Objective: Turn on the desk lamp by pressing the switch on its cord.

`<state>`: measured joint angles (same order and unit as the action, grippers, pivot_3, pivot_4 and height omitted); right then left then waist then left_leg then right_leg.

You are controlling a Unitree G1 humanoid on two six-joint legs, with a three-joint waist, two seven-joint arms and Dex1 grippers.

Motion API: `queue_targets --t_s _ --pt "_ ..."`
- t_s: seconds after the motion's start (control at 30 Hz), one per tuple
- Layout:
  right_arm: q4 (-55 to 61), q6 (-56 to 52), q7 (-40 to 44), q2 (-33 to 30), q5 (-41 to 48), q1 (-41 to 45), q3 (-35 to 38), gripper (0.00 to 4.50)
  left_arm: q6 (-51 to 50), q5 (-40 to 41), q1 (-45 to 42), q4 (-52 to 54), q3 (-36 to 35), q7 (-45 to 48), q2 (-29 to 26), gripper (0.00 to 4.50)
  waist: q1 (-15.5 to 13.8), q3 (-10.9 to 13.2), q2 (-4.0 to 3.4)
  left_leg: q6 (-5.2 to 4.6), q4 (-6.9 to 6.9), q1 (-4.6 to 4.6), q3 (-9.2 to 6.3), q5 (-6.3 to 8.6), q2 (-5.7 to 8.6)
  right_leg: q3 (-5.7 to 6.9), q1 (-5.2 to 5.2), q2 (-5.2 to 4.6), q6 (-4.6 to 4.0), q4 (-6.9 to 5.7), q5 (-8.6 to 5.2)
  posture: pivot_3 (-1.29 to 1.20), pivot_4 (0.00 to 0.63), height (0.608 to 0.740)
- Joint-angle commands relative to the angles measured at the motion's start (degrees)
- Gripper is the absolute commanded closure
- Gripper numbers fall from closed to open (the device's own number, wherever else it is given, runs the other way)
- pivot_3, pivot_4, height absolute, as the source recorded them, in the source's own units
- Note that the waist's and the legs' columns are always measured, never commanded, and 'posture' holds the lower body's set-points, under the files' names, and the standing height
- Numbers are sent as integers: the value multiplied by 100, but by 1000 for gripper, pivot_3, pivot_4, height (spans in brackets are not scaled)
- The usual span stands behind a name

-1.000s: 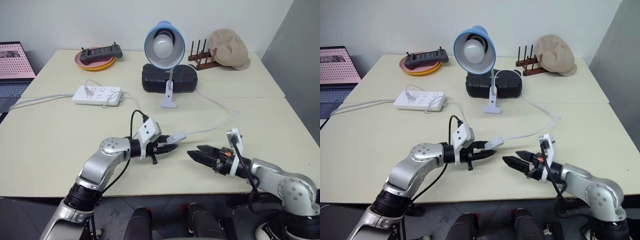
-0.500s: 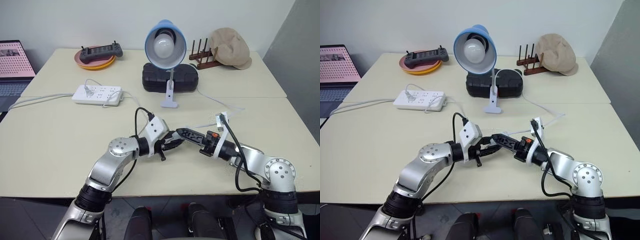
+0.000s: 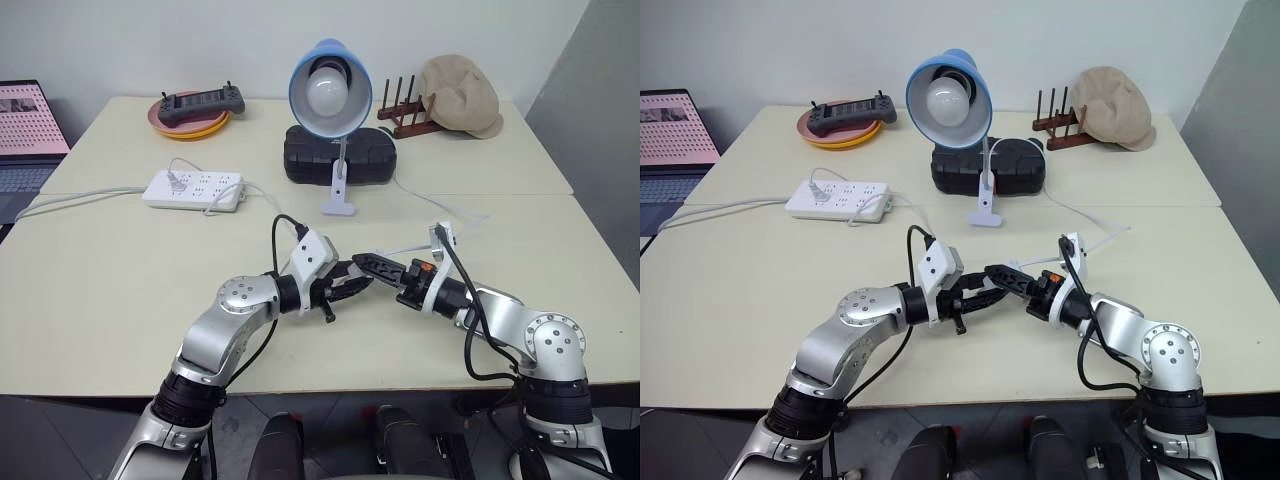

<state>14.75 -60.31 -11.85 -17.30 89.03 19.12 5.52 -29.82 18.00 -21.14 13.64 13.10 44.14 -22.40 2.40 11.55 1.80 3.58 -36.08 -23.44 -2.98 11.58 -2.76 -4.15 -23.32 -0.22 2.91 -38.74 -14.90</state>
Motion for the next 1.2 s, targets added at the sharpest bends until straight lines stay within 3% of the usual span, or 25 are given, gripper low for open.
queue_targets --t_s 0.03,0.4,1.03,1.07,1.2 --pt "149 63 122 -75 113 60 -4 1408 11 106 -39 252 -116 -19 12 3363 0 0 0 0 0 -1 0 0 0 0 -1 0 0 2 0 0 150 740" --pt "229 39 420 -196 -214 88 -214 3893 -63 133 -24 306 -184 -42 -5 3363 0 0 0 0 4 -8 0 0 0 1 -4 0 -2 12 -1 0 150 740" --pt "311 103 637 -194 -803 163 -324 3922 -31 130 39 337 -203 -78 -77 3363 -1 0 0 0 4 -37 -1 0 -1 3 -31 0 2 16 1 0 150 740" --pt "321 95 666 -193 -752 168 -308 3218 -21 129 27 320 -205 -71 -81 3363 -1 0 0 0 4 -37 -1 0 0 2 -31 0 1 16 0 0 150 740" --pt "406 45 791 -246 -623 141 -283 2457 7 120 -6 282 -204 -42 -82 3363 -1 0 0 0 4 -40 0 0 -1 2 -32 0 1 18 1 0 150 740"
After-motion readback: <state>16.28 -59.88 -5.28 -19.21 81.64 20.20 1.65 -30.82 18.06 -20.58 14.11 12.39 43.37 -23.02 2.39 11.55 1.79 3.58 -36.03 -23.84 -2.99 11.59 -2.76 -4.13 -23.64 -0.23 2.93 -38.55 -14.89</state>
